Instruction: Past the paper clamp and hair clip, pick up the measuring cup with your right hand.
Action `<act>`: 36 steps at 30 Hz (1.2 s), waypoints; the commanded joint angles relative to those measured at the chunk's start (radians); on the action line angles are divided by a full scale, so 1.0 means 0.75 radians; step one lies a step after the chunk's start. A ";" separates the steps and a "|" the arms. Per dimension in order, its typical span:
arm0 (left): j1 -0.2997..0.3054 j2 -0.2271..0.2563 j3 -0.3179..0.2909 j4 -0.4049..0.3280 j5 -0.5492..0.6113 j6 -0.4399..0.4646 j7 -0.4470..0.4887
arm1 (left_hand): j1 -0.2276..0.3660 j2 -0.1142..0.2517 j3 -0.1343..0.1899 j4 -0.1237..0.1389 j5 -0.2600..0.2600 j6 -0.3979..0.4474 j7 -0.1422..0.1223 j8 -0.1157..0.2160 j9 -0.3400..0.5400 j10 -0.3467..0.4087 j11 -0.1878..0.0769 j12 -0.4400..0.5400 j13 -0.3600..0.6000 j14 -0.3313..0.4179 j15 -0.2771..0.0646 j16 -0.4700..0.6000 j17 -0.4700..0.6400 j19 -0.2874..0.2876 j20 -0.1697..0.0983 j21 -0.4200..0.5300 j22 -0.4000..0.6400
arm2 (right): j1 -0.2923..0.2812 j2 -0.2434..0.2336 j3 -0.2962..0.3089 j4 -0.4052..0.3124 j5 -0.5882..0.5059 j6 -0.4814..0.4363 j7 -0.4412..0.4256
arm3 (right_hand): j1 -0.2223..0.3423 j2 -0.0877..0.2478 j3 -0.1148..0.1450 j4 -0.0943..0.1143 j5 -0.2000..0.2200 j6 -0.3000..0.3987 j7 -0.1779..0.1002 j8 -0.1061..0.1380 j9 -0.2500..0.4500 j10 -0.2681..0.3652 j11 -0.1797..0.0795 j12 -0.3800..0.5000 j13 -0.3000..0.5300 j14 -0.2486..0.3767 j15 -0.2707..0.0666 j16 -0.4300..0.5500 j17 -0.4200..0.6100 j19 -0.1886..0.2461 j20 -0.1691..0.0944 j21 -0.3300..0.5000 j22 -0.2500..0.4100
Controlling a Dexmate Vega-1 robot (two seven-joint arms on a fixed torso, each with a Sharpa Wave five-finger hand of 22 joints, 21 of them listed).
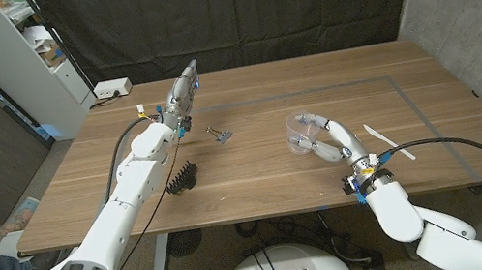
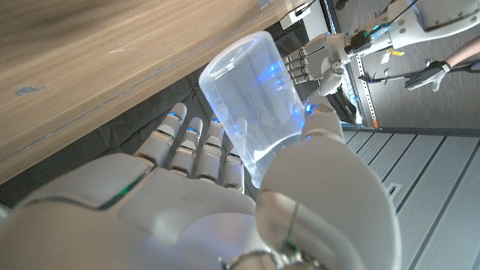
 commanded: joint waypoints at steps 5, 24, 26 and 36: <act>-0.018 -0.006 0.005 0.013 0.004 -0.009 -0.016 | 0.008 0.011 -0.004 -0.004 -0.003 0.001 -0.002 0.004 0.005 -0.022 -0.006 0.009 0.005 -0.096 0.005 0.008 0.005 -0.171 0.007 0.005 0.002 | -0.033 -0.025 0.090 -0.084 0.018 0.017 0.046 | 0.020 0.010 0.008 0.000 -0.016 0.091 -0.037 0.019 0.005 0.059 -0.005 0.017 0.005 0.045 -0.014 0.013 0.000 0.025 -0.004 0.004 0.004; -0.023 0.001 0.008 0.008 0.004 0.003 -0.030 | 0.010 0.013 -0.005 -0.005 -0.003 0.001 0.000 0.003 0.005 -0.025 -0.002 0.009 0.005 -0.097 0.004 0.008 0.005 -0.171 0.007 0.006 0.002 | -0.120 -0.048 0.213 -0.215 0.019 0.015 0.089 | 0.027 0.012 0.009 0.002 -0.028 0.124 -0.027 0.025 0.004 0.068 -0.001 0.008 0.006 0.071 -0.012 0.016 -0.001 0.040 -0.007 0.005 0.004; -0.022 0.006 0.008 0.002 0.007 0.009 -0.029 | 0.010 0.013 -0.005 -0.005 -0.003 0.001 0.000 0.003 0.005 -0.025 -0.002 0.009 0.005 -0.097 0.004 0.008 0.005 -0.172 0.007 0.005 0.002 | -0.123 -0.047 0.223 -0.227 0.017 0.008 0.095 | 0.027 0.012 0.008 0.003 -0.029 0.130 -0.027 0.026 0.004 0.074 0.001 0.009 0.006 0.075 -0.012 0.016 -0.001 0.043 -0.009 0.005 0.004; -0.030 0.002 0.010 0.006 0.004 0.005 -0.035 | 0.011 0.014 -0.006 -0.006 -0.003 0.002 0.000 0.003 0.005 -0.025 -0.003 0.009 0.005 -0.097 0.004 0.008 0.005 -0.172 0.007 0.006 0.002 | -0.124 -0.037 0.268 -0.275 0.021 -0.018 0.130 | 0.029 0.013 0.008 0.004 -0.035 0.144 -0.023 0.027 0.004 0.083 0.006 0.007 0.006 0.089 -0.014 0.018 -0.001 0.053 -0.008 0.007 0.004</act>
